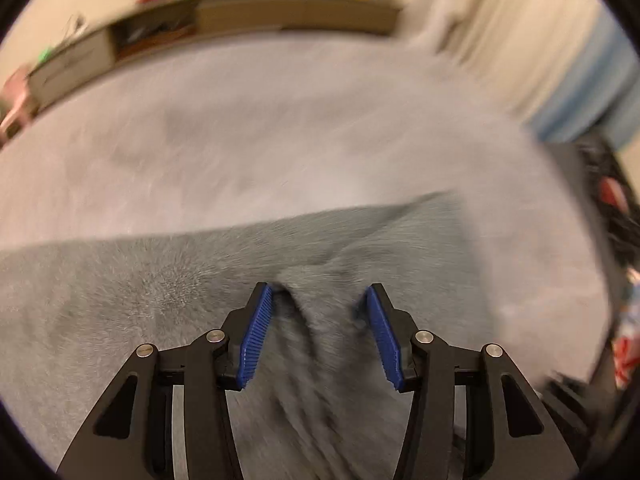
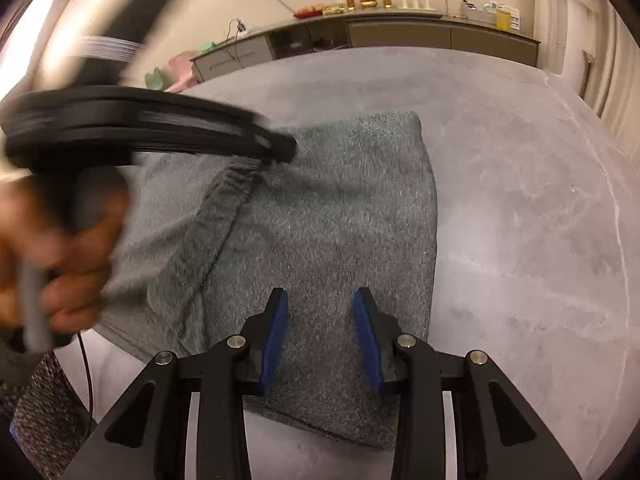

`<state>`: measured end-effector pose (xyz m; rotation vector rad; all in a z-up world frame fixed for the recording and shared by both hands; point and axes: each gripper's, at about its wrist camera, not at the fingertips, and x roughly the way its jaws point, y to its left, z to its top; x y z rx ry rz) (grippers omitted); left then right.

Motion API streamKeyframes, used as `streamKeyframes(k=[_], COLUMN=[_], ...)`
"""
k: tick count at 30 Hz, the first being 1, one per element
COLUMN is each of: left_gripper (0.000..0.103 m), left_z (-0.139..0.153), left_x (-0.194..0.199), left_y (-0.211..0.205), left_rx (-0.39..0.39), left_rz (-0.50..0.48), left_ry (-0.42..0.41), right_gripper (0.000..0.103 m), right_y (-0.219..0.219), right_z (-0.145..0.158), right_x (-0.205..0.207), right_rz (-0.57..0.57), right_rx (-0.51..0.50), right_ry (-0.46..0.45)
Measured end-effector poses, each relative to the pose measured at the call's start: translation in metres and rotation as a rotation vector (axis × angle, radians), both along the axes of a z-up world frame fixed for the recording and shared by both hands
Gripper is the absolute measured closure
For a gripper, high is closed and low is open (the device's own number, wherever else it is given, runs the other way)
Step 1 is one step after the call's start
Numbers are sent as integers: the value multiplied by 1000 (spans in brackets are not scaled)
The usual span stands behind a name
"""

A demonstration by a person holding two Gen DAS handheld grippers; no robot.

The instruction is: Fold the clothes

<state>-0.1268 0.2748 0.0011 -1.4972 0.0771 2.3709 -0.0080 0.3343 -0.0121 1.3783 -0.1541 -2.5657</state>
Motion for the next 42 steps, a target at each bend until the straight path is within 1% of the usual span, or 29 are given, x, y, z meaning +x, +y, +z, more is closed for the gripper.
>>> streamKeyframes(k=[1, 2, 3, 5, 7, 8, 9, 10, 11, 12, 13, 14, 16, 17, 18, 19, 21, 22, 24, 27, 30, 31, 32, 33, 35, 36, 37, 39, 42], left_gripper=[51, 52, 53, 51, 51, 51, 51, 51, 52, 50, 47, 47, 47, 47, 47, 47, 47, 46, 44, 37, 36, 36, 34, 32, 29, 28, 27, 27, 27], left_z=[4, 12, 20, 42, 50, 47, 38, 27, 23, 21, 21, 24, 36, 44, 53, 65, 83, 95, 104, 103, 92, 86, 79, 69, 49, 38, 24, 3, -21], left_x=[1, 7, 14, 42, 71, 82, 90, 97, 102, 107, 109, 109, 109, 110, 110, 112, 113, 114, 120, 135, 162, 177, 193, 205, 224, 231, 235, 235, 231], left_y=[1, -2, -6, -20, -38, -43, -46, -48, -50, -52, -54, -56, -63, -69, -74, -85, -119, -148, -212, -332, -464, -508, -547, -573, -612, -629, -637, -648, -661], left_rx=[-15, -6, 24, 125, 208, 230, 214, 185, 170, 160, 150, 150, 176, 178, 175, 167, 177, 191, 212, 221, 252, 278, 327, 384, 509, 572, 614, 655, 789], left_rz=[-7, -10, -11, -48, -61, -71, -78, -84, -87, -89, -90, -82, -64, -58, -53, -43, -4, 43, 153, 413, 703, 809, 898, 962, 1066, 1102, 1122, 1148, 1105], left_ry=[13, 7, 12, 46, 41, 17, -14, -45, -32, -4, 0, -5, -31, -17, 4, 32, 69, 89, 122, 174, 175, 173, 172, 171, 165, 159, 146, 116, 80], right_gripper=[66, 66, 66, 66, 66, 66, 66, 66, 66, 65, 65, 65, 65, 65, 62, 60, 49, 47, 47, 47, 47, 47, 46, 45, 42, 42, 42, 42, 42], right_y=[0, 3, 6, 11, 6, 1, -5, -11, -13, -16, -19, -20, -20, -19, -17, -15, -11, -10, -5, -6, -13, -17, -24, -32, -55, -66, -77, -105, -148], right_z=[-1, -1, -1, 7, 10, 6, 1, -3, -4, -3, -3, -7, -11, -8, -5, 8, 13, 21, 27, 33, 44, 49, 54, 58, 65, 68, 72, 74, 74], right_x=[1, 3, 4, 11, 14, 14, 14, 13, 15, 16, 17, 20, 25, 27, 28, 28, 31, 31, 37, 39, 44, 46, 48, 50, 48, 48, 48, 47, 47], right_rz=[4, -1, -11, -10, 20, 37, 54, 67, 73, 76, 79, 77, 74, 70, 66, 57, 26, 14, -6, -29, -29, -26, -19, -12, 18, 36, 54, 100, 160], right_rx=[2, -12, -28, -72, -91, -83, -75, -35, 3, 26, 50, 56, 65, 56, 47, 38, 32, 26, 23, 39, 65, 78, 103, 129, 156, 161, 165, 174, 161], right_ry=[4, 2, 3, 53, 80, 62, 44, 7, -13, -5, 3, 5, 9, 12, 14, 21, 38, 40, 42, 56, 94, 112, 137, 161, 188, 195, 202, 202, 192])
